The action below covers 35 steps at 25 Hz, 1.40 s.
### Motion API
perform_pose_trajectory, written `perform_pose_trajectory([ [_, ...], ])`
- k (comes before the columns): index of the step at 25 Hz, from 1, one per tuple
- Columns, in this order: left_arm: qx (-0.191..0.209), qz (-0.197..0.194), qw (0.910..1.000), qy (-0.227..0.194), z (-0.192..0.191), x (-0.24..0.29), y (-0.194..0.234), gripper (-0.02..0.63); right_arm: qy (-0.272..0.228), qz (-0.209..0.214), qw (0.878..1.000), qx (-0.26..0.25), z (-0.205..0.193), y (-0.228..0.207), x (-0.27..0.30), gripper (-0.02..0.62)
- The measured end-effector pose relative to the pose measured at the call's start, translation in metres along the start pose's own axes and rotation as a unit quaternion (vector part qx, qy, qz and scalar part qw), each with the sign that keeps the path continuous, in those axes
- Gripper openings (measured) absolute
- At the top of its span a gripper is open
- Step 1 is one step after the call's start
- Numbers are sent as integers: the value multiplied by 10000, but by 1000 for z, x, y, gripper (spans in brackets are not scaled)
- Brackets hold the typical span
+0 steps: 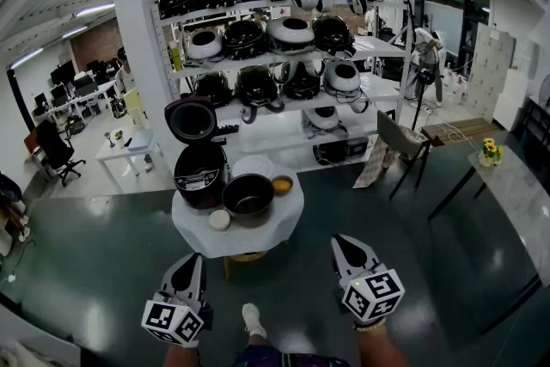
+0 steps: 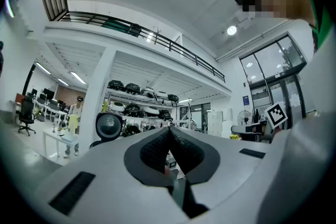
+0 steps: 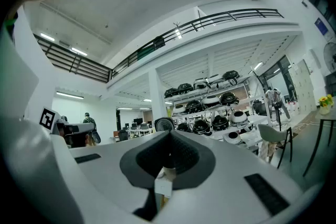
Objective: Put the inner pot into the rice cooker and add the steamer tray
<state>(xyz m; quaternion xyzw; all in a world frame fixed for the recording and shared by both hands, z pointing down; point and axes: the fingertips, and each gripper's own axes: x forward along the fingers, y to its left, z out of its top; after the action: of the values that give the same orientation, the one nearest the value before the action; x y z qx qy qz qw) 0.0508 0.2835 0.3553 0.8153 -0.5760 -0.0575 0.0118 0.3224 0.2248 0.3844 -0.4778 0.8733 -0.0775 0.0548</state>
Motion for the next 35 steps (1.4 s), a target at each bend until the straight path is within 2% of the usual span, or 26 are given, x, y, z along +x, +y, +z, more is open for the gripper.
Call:
perform_pose_trajectory([
  [12, -13, 153, 9998, -81, 6, -22, 18, 21, 4, 46, 10000, -18, 4, 26, 3, 2],
  [17, -237, 48, 9997, -76, 5, -26, 16, 21, -14, 58, 10000, -2, 2, 29, 0, 3],
  [24, -128, 134, 9998, -38, 2, -34, 17, 21, 20, 86, 10000, -15, -4, 33, -1, 3],
  [30, -94, 196, 9998, -13, -3, -43, 18, 21, -125, 266, 9993, 246, -5, 38, -3, 5],
  [35, -106, 262, 9996, -43, 0, -41, 22, 21, -65, 338, 9994, 79, -5, 41, 0, 5],
])
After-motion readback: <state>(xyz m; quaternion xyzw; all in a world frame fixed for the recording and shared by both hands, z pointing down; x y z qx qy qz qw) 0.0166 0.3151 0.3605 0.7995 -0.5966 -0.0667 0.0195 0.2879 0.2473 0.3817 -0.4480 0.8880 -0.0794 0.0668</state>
